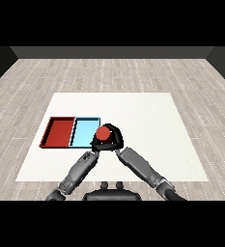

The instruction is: Pick the red can and put it in the red box

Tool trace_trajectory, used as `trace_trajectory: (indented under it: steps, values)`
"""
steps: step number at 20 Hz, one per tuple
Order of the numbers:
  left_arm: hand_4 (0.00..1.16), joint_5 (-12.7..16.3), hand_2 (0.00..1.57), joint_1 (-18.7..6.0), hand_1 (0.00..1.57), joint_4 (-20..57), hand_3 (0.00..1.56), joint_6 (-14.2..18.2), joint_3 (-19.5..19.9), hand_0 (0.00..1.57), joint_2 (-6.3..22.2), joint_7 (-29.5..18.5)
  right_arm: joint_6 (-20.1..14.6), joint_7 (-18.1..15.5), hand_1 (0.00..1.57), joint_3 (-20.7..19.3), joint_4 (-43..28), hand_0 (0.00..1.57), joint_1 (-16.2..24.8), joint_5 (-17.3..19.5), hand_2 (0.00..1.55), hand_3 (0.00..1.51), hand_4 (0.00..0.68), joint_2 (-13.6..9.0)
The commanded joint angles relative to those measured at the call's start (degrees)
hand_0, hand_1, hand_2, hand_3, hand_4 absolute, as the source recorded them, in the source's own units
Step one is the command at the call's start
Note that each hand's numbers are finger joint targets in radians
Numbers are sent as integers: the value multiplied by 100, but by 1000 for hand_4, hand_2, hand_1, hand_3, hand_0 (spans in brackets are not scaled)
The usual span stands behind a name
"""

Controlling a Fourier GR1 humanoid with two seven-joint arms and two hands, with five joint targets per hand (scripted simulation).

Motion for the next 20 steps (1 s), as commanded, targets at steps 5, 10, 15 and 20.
trace_trajectory:
  steps: [5, 10, 15, 20]
  values:
    - [908, -63, 1522, -57, 1571, -119, 1409, 610, 121, 1571, -50, -240, 144, 370, 1442, -174, -334, 1442, 176, 246, 1442, 1378, 624, 45]
    - [1118, -111, 1529, -104, 1571, -182, 1455, 684, 97, 1571, -49, -178, -134, 194, 0, 109, -235, 0, 98, 54, 0, 0, 0, 46]
    - [1118, -164, 1529, -142, 1571, -417, 1455, 961, -36, 1571, -50, -31, 184, 497, 0, -120, -283, 0, 190, 539, 0, 0, 0, 46]
    - [1135, 47, 1567, -79, 1571, -66, 1497, 963, -297, 1571, -51, -426, 90, 428, 0, -15, -614, 0, 494, 669, 0, 0, 0, 46]
